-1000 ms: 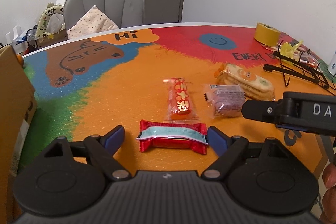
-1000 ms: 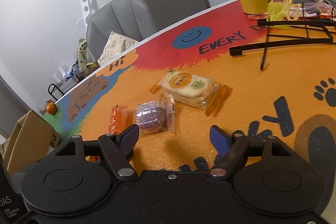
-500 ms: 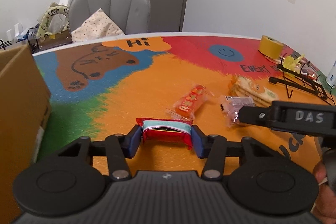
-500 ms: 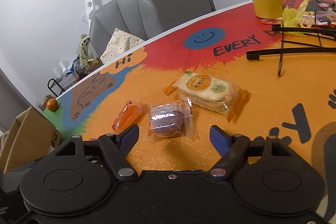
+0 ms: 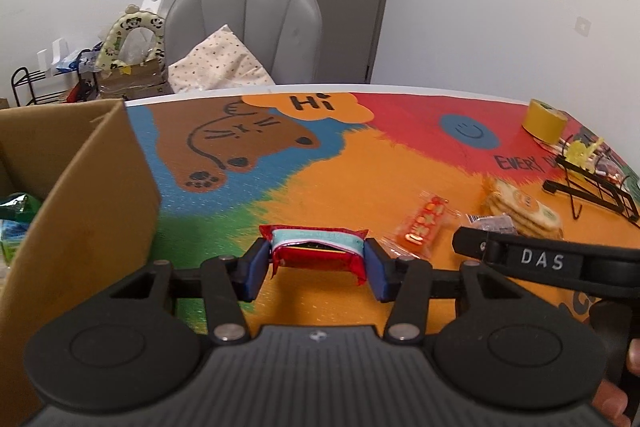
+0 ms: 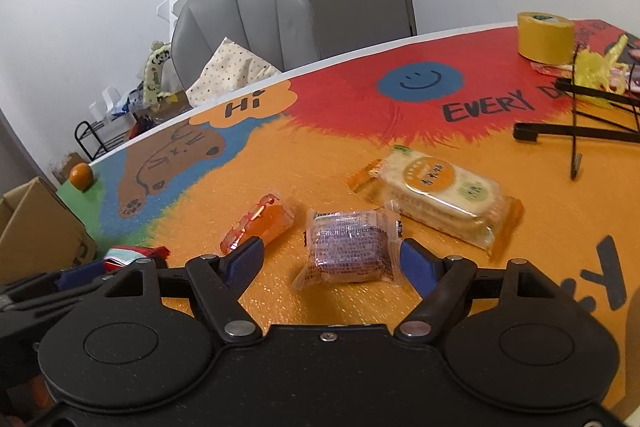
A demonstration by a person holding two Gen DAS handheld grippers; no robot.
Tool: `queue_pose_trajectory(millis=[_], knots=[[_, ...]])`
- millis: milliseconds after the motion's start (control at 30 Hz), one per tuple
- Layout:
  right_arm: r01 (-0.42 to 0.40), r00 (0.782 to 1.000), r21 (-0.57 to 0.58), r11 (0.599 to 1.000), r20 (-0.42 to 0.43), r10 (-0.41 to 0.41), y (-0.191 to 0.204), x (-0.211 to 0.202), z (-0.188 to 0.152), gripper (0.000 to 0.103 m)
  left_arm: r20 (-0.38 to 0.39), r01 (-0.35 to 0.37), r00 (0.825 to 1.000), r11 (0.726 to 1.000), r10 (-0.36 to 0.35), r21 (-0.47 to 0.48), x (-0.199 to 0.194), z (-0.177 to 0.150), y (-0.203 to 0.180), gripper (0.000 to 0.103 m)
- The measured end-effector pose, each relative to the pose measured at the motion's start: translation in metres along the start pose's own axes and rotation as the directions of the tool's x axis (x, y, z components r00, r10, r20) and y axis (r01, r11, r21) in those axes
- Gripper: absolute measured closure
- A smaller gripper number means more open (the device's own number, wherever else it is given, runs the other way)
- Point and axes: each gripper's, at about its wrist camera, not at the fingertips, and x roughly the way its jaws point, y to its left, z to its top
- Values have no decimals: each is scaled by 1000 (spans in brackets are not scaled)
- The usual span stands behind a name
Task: Organize snacks
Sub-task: 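Grasp the red-and-white bar with the left gripper while the right gripper grasps the purple packet, then carry both snacks over the box and open both grippers to drop them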
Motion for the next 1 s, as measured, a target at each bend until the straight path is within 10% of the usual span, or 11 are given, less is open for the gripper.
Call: queue_pose_trajectory(millis=[200,1000], knots=[[53,999,-42,998,-12,-53,6,0,2,66,8,-5,1000,1000,5,-12,-5,2,7,53],[-33,995,-10,999,94,34,25,-58,4,70,112,-2,994,999,6,-32,-60,8,23,53]])
